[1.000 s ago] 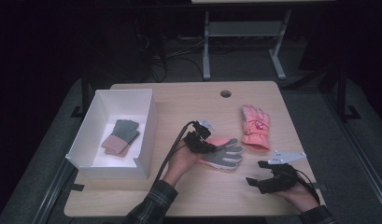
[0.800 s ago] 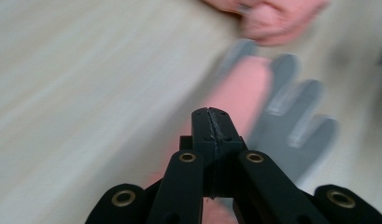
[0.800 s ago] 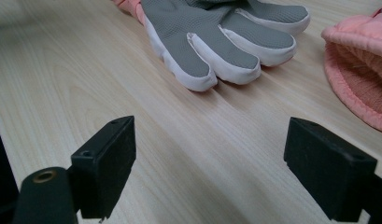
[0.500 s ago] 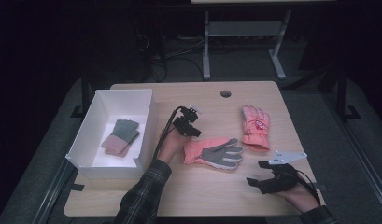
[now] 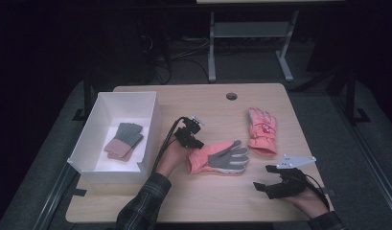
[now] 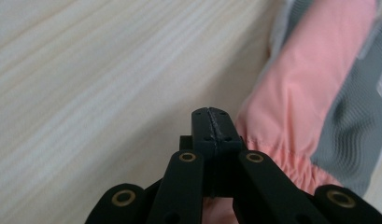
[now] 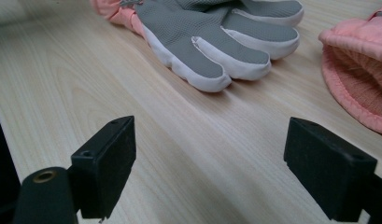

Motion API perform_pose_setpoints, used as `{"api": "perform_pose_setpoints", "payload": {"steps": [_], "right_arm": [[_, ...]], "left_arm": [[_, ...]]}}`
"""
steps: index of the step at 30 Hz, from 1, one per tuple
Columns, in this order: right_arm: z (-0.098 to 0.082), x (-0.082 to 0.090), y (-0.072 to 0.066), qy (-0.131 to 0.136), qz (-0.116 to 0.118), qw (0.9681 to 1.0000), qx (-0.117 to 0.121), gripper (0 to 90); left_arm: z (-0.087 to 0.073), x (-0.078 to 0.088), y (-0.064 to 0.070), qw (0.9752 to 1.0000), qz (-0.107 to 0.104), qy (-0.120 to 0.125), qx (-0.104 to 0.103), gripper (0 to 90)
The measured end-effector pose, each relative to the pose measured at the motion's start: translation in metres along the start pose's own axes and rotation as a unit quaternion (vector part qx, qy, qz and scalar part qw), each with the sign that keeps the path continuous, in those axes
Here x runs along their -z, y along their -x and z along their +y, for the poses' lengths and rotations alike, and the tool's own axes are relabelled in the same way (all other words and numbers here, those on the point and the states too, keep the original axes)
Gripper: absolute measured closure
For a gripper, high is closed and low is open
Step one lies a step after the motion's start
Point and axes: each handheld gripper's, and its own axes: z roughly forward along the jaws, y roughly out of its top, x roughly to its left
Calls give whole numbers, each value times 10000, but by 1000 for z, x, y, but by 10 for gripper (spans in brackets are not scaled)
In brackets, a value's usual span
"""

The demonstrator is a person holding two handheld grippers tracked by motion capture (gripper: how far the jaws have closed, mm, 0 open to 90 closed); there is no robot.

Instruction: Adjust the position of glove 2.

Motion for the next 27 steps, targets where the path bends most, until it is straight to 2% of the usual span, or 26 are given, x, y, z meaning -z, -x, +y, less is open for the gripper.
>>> {"api": "perform_pose_setpoints", "payload": {"steps": [2, 3, 5, 9, 18, 20, 24, 27], "right_arm": [[0, 0, 0, 0, -10, 10000, -26, 166], [0, 0, 0, 4, -14, 10000, -29, 166], [0, 0, 1, -1, -21, 10000, -27, 166], [0, 0, 0, -21, -31, 10000, -36, 166], [0, -1, 0, -14, -41, 10000, -60, 166], [0, 0, 1, -11, -37, 10000, -38, 166], [0, 0, 1, -14, -47, 10000, -72, 166], [0, 0, 1, -12, -61, 10000, -77, 166]], "left_arm": [[-7, 4, 3, 10000, -41, 80, 10, 899], [-10, 7, 4, 10000, -55, 45, -60, 900], [-16, 8, 7, 9999, -122, 103, -29, 899], [-31, 14, 18, 9996, -230, 147, -63, 899], [-54, 24, 34, 9982, -549, 101, -232, 899], [-57, 24, 39, 9976, -639, 120, -219, 899], [-64, 20, 49, 9966, -749, 11, -346, 899], [-65, 17, 58, 9948, -913, -28, -456, 899]]}}
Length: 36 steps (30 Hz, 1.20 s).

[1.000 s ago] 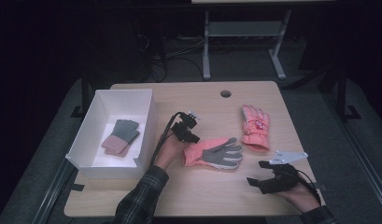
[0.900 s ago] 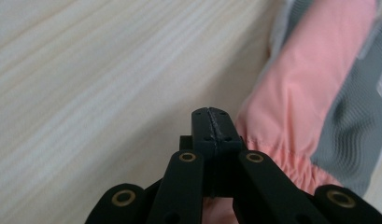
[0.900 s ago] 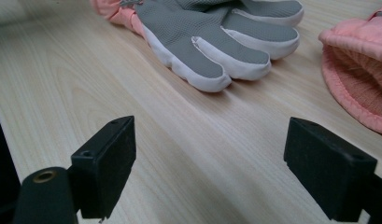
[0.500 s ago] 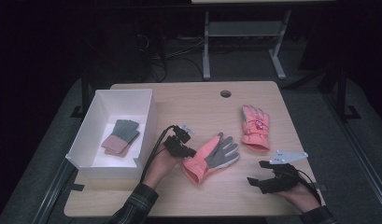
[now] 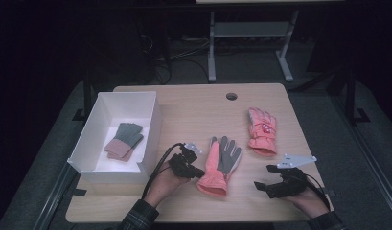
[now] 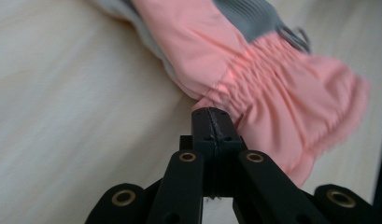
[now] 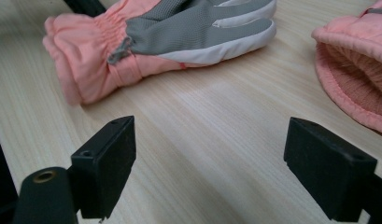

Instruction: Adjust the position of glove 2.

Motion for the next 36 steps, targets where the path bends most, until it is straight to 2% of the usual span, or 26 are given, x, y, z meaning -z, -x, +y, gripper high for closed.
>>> {"api": "perform_pose_setpoints", "payload": {"steps": [7, 11, 13, 16, 21, 23, 28, 32, 36], "right_arm": [[-2, 4, 4, 27, -53, 10000, -17, 166], [-2, 4, 5, 40, -49, 10000, -4, 166], [-2, 4, 4, 31, -35, 10000, 0, 166], [-3, 5, 3, 21, -39, 10000, 5, 166], [-3, 5, 3, 24, -36, 10000, 5, 166], [-4, 4, 2, 9, -25, 10000, -27, 166], [-5, 3, 2, -13, -32, 10000, -18, 164], [-3, 4, 0, -58, -39, 10000, -28, 156], [-1, 6, -2, -81, -55, 9999, -117, 161]], "left_arm": [[10, -18, 20, 9988, -246, -88, -415, 899], [17, -26, 28, 9980, -341, -77, -535, 899], [20, -30, 32, 9978, -402, -34, -519, 899], [27, -37, 35, 9967, -451, -80, -671, 899], [34, -45, 41, 9960, -513, -52, -727, 899], [33, -44, 42, 9960, -492, 4, -751, 898], [27, -27, 35, 9958, -417, 218, -791, 897], [14, -11, 31, 9954, -301, 378, -829, 788], [4, 0, 27, 9950, -155, 498, -856, 632]]}}
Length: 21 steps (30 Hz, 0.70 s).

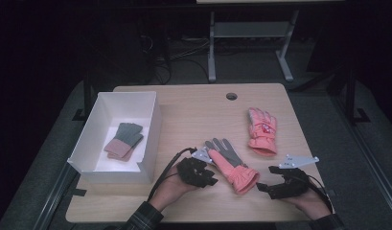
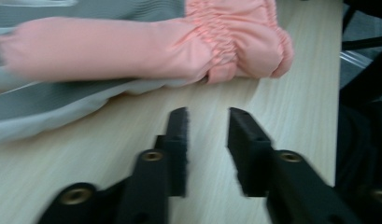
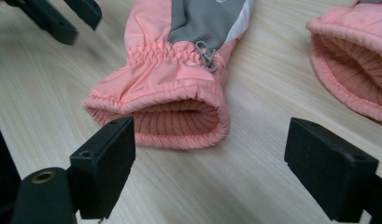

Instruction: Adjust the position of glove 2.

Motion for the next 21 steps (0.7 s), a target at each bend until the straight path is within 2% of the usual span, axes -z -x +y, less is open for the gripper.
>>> {"api": "perform_pose_setpoints", "payload": {"steps": [6, 9, 13, 17, 18, 21], "right_arm": [[3, 3, 3, 16, -170, 9998, -110, 176], [10, 3, 8, 41, -270, 9995, -184, 196], [26, 0, 16, 101, -417, 9986, -320, 242], [41, -4, 29, 127, -566, 9973, -445, 362], [44, -5, 32, 139, -543, 9973, -480, 418], [59, -7, 45, 190, -549, 9966, -581, 607]], "left_arm": [[-24, 16, 0, 9997, 183, 141, 124, 390], [-35, 24, 0, 9990, 279, 260, 228, 315], [-47, 30, 2, 9981, 446, 292, 316, 243], [-55, 29, 4, 9980, 459, 278, 331, 227], [-56, 27, 5, 9977, 448, 323, 396, 225], [-57, 25, 4, 9974, 520, 340, 369, 193]]}}
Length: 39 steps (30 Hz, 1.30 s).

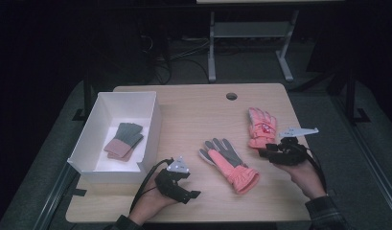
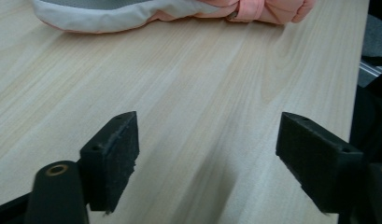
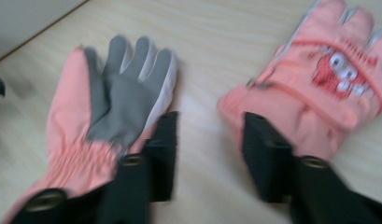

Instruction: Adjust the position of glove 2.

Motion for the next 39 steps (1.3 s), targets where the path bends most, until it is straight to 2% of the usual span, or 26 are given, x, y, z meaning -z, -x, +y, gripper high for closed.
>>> {"api": "perform_pose_setpoints", "payload": {"steps": [4, 6, 11, 14, 18, 21, 26, 32, 38, 39], "right_arm": [[18, -14, 9, 6, -153, 9999, 21, 833], [25, -23, 13, -56, -179, 9998, -17, 895], [39, -45, 21, -147, -160, 9997, -87, 900], [44, -59, 24, -192, -112, 9997, -118, 900], [44, -73, 26, -498, -224, 9984, -139, 900], [42, -71, 25, -554, -253, 9981, -71, 900], [34, -60, 29, -647, -278, 9975, -20, 900], [19, -39, 38, -716, -250, 9971, -84, 900], [3, -18, 53, -653, -247, 9974, -202, 900], [1, -16, 55, -635, -235, 9975, -176, 900]], "left_arm": [[1, -3, -1, 10000, 51, -2, -16, 165], [0, -3, -2, 10000, 46, -1, 8, 164], [0, -2, -5, 9999, 86, -94, -12, 165], [0, -3, -5, 9999, 75, -60, 36, 165], [1, -5, -5, 10000, 16, -87, 32, 165], [1, -6, -4, 9999, 19, -153, -27, 165], [0, -5, -6, 9999, 19, -143, 12, 166], [0, -6, -5, 9999, 21, -163, 4, 166], [0, -5, -6, 9999, 23, -142, -2, 166], [0, -6, -6, 9999, 20, -96, 50, 166]]}}
